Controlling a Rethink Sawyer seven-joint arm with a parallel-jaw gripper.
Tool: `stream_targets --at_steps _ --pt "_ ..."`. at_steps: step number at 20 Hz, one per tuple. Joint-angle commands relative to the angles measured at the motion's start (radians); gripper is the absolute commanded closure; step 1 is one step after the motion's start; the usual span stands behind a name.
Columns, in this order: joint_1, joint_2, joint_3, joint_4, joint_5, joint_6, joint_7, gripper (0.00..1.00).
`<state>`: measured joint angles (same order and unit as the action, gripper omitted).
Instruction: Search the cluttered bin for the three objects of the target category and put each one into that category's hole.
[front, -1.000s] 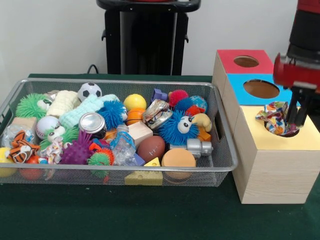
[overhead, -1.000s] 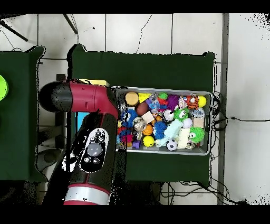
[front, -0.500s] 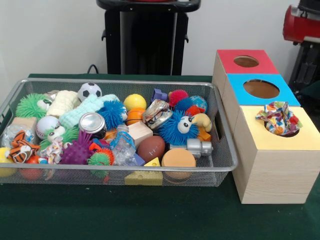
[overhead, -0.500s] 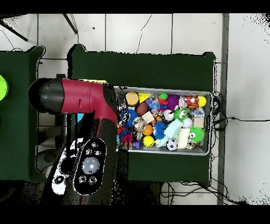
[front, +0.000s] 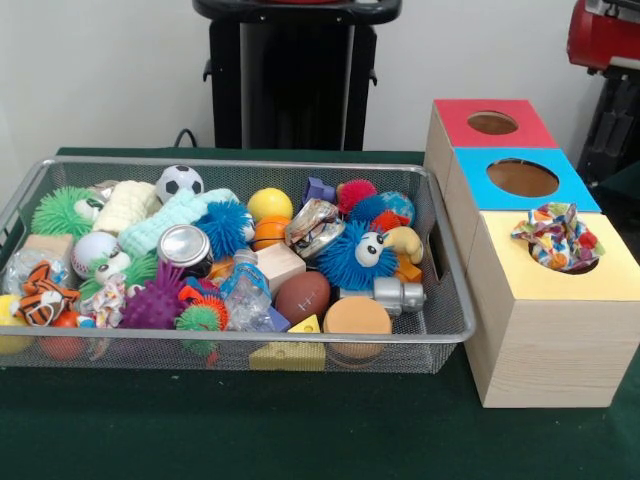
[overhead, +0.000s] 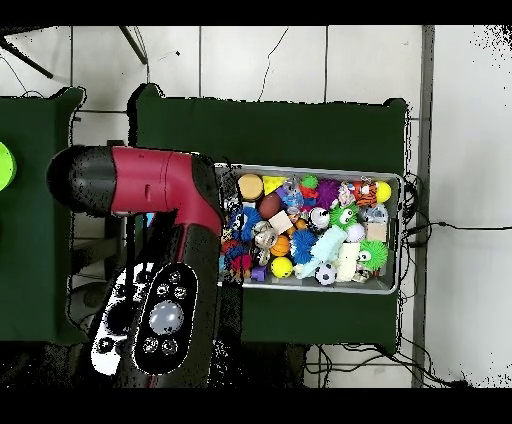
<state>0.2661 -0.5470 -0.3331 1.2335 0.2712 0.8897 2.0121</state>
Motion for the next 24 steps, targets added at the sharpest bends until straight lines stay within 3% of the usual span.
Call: stream_targets --at_steps 1,7,20,24 --pt "-0.049 0.053 0.072 0.032 -0.045 0.086 0.077 1.0" --pt "-0.061 0.057 0.081 0.029 -0.055 0.134 0.05 1.0" --pt "-0.07 0.091 0.122 0.04 -0.053 0.027 0.031 1.0" --pt "-0.04 0.06 0.117 0.107 -0.037 -0.023 0.074 1.0"
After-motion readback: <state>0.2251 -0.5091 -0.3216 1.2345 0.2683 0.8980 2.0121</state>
